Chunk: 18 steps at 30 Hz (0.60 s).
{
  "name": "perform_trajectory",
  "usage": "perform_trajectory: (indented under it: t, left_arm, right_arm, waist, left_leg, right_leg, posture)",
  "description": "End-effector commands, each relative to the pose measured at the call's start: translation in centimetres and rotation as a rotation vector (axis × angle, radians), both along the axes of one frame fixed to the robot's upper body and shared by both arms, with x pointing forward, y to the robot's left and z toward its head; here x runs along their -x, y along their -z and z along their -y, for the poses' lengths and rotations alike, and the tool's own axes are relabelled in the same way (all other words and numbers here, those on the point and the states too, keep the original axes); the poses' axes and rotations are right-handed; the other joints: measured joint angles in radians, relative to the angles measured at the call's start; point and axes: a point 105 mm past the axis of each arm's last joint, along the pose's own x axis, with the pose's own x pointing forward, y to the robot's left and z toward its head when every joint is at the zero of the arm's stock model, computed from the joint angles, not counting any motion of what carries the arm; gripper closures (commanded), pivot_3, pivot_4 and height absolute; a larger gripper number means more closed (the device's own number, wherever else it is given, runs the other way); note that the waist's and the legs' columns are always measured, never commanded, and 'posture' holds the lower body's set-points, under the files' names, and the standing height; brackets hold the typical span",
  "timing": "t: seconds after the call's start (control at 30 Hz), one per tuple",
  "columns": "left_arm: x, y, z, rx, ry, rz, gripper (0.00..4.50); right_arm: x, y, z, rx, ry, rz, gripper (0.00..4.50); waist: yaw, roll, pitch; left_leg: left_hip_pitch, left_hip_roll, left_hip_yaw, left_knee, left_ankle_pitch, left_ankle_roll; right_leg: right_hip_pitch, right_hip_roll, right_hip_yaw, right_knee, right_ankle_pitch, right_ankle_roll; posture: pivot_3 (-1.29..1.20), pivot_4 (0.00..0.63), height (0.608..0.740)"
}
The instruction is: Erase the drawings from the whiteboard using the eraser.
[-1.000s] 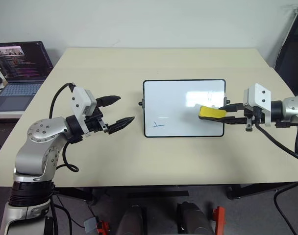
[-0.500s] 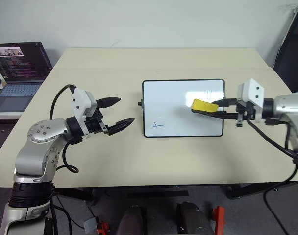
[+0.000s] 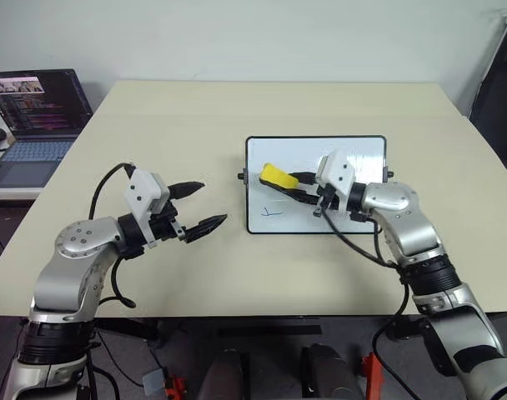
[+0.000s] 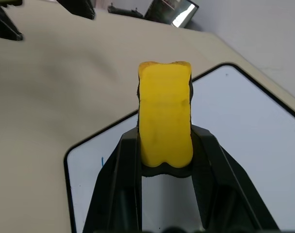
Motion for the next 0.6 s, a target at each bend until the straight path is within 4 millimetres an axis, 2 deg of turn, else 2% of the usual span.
perform_trajectory:
  t: [0.03,0.17,0.3,0.5,0.6]
  left_arm:
    - [0.3,-0.9,-0.2,0.012,-0.009,0.038,0.0]
    - [0.1,-1.1,-0.1,0.015,-0.027,0.05,0.0]
    - [0.2,-1.6,0.1,0.017,-0.026,0.058,0.0]
    - [0.4,-1.8,0.1,0.012,-0.029,0.064,0.0]
    - [0.4,-1.9,0.2,0.015,-0.026,0.066,0.0]
  right_arm:
    - [-0.6,1.2,-0.5,0.057,0.01,0.068,3.5]
    - [-1.7,3.6,-0.6,0.079,0.064,0.035,3.5]
    - [-1.9,5.7,-0.7,0.12,0.087,0.032,3.5]
    - [-0.9,9.4,-0.4,0.185,0.092,-0.028,3.5]
    - [0.6,11.1,-0.4,0.226,0.038,-0.049,3.5]
  waist:
    - [0.0,0.0,0.0]
    - [0.0,0.0,0.0]
    - [-0.006,0.0,0.0]
    - [-0.014,-0.002,-0.002]
    - [-0.015,-0.003,-0.003]
  left_leg:
    - [0.0,0.0,0.0,0.0,0.0,0.0]
    - [0.0,0.0,0.0,0.0,0.0,0.0]
    - [0.002,0.0,0.0,0.0,0.0,0.0]
    - [0.006,0.0,0.0,0.001,0.001,0.0]
    - [0.017,0.0,-0.001,0.0,0.001,0.0]
  right_leg:
    - [0.0,0.0,0.0,0.0,0.0,0.0]
    - [0.0,0.0,0.0,0.0,0.0,0.0]
    - [0.001,0.0,0.0,0.002,0.0,0.0]
    - [0.004,0.0,0.001,0.004,0.0,0.0]
    - [0.016,0.001,0.0,0.001,-0.001,-0.001]
  posture:
    - [0.0,0.15,0.74]
    - [0.0,0.15,0.74]
    - [0.0,0.15,0.74]
    - [0.0,0.15,0.74]
    - [0.0,0.15,0.74]
